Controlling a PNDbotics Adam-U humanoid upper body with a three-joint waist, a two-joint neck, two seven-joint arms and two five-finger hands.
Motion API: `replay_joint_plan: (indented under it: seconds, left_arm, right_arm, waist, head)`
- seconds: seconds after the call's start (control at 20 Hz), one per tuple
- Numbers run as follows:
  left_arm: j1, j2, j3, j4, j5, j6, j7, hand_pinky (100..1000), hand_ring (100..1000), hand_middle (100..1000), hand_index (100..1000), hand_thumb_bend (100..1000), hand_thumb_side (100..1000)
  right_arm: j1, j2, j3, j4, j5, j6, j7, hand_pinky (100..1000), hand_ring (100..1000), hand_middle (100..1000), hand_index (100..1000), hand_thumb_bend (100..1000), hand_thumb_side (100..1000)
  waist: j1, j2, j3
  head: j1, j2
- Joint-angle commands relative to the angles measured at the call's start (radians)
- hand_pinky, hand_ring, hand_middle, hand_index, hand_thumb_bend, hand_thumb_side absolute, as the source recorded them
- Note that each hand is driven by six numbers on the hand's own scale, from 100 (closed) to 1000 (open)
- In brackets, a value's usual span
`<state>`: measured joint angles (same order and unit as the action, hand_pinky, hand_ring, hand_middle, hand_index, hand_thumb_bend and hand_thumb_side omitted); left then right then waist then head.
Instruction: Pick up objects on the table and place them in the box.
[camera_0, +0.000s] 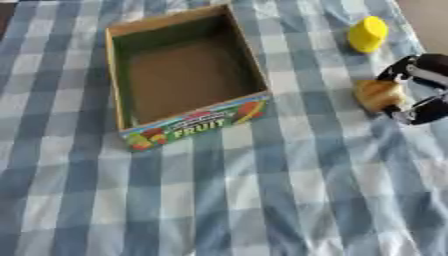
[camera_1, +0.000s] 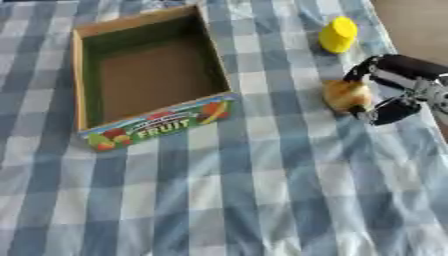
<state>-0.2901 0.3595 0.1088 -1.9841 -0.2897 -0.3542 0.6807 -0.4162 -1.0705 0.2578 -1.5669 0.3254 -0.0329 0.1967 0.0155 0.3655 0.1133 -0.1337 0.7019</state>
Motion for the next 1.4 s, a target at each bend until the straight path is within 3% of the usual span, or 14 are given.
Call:
replay_joint_plan:
  seconds: [0.05,0.3,0.5,0.6,0.75,1.05,1.4]
  left_arm:
    - [-0.005,0.020,0.008,-0.016,0.005,0.001,-0.002,787,802,786,929,264,424]
    - [-0.001,0.024,0.010,-0.016,0.003,0.002,0.000,787,803,786,929,265,424]
    - [0.000,0.029,0.010,-0.016,0.002,0.001,0.001,788,803,787,929,266,421]
    - [0.000,0.033,0.008,-0.016,0.002,0.000,0.000,788,803,787,929,269,419]
    - [-0.003,0.037,0.003,-0.016,0.007,-0.002,-0.006,789,804,787,929,273,414]
    - [-0.014,0.045,0.000,-0.016,0.018,-0.011,-0.014,791,806,789,929,291,393]
    - [-0.060,0.056,-0.005,-0.016,0.030,-0.034,-0.019,794,808,790,927,319,364]
  right_arm:
    - [-0.001,-0.061,-0.052,-0.085,-0.043,0.022,-0.027,780,851,554,602,100,100]
    - [-0.004,-0.094,-0.114,-0.227,-0.108,0.057,-0.037,774,846,536,580,100,100]
    - [-0.053,-0.117,-0.140,-0.343,-0.167,0.084,-0.019,776,834,529,570,100,100]
    - [-0.118,-0.117,-0.126,-0.389,-0.193,0.089,0.006,775,830,527,567,100,100]
    - [-0.273,-0.064,-0.051,-0.400,-0.227,0.100,0.087,773,829,524,564,100,100]
    - [-0.623,0.210,0.138,-0.178,-0.210,0.087,0.284,770,837,527,566,100,100]
    - [-0.762,0.437,0.223,0.121,-0.115,-0.018,0.372,770,847,540,581,100,100]
  waist:
    - [-0.004,-0.026,-0.003]
    - [-0.011,-0.032,-0.006]
    - [-0.017,-0.037,-0.004]
    - [-0.020,-0.041,0.000]
    - [-0.025,-0.050,0.009]
    - [-0.025,-0.065,0.035]
    - [-0.033,-0.057,0.096]
  head:
    - [0.004,-0.006]
    - [0.007,-0.003]
    - [0.009,0.000]
    - [0.007,0.003]
    - [-0.006,0.007]
    - [-0.035,0.012]
    - [-0.081,0.006]
